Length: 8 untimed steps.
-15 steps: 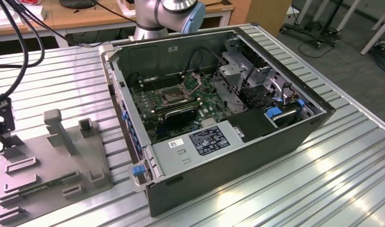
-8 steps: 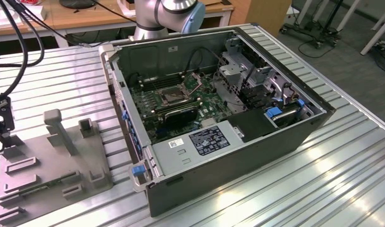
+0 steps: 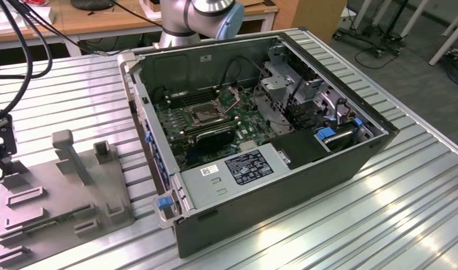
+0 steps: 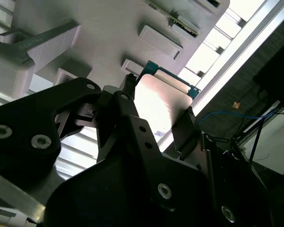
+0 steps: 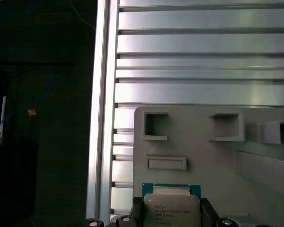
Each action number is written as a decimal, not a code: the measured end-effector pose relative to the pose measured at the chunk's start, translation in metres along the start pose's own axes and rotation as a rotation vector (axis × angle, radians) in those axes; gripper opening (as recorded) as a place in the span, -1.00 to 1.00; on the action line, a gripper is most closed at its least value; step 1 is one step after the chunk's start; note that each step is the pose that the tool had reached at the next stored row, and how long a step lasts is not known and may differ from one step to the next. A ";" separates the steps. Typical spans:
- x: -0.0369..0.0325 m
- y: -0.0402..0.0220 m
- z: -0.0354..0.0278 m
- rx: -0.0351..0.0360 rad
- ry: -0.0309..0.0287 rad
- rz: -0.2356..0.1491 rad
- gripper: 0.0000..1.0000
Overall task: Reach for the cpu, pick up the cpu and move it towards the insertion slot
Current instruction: 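Pick up the cpu and move it towards the insertion slot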
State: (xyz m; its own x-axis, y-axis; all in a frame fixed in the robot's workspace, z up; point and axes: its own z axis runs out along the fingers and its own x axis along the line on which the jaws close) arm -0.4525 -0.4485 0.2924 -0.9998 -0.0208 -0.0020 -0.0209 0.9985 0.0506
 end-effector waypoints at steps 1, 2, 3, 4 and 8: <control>0.0000 0.0000 -0.0003 0.0000 0.0000 0.000 0.09; 0.0000 0.0000 -0.0005 0.0000 0.0000 0.000 0.09; 0.0000 0.0000 -0.0007 0.0000 0.0000 0.000 0.09; 0.0000 0.0001 -0.0010 0.0000 0.0000 0.000 0.09; 0.0000 0.0001 -0.0020 -0.0001 -0.0001 0.000 0.09</control>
State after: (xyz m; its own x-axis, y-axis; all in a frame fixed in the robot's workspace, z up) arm -0.4525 -0.4485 0.2945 -0.9998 -0.0208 -0.0021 -0.0209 0.9985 0.0507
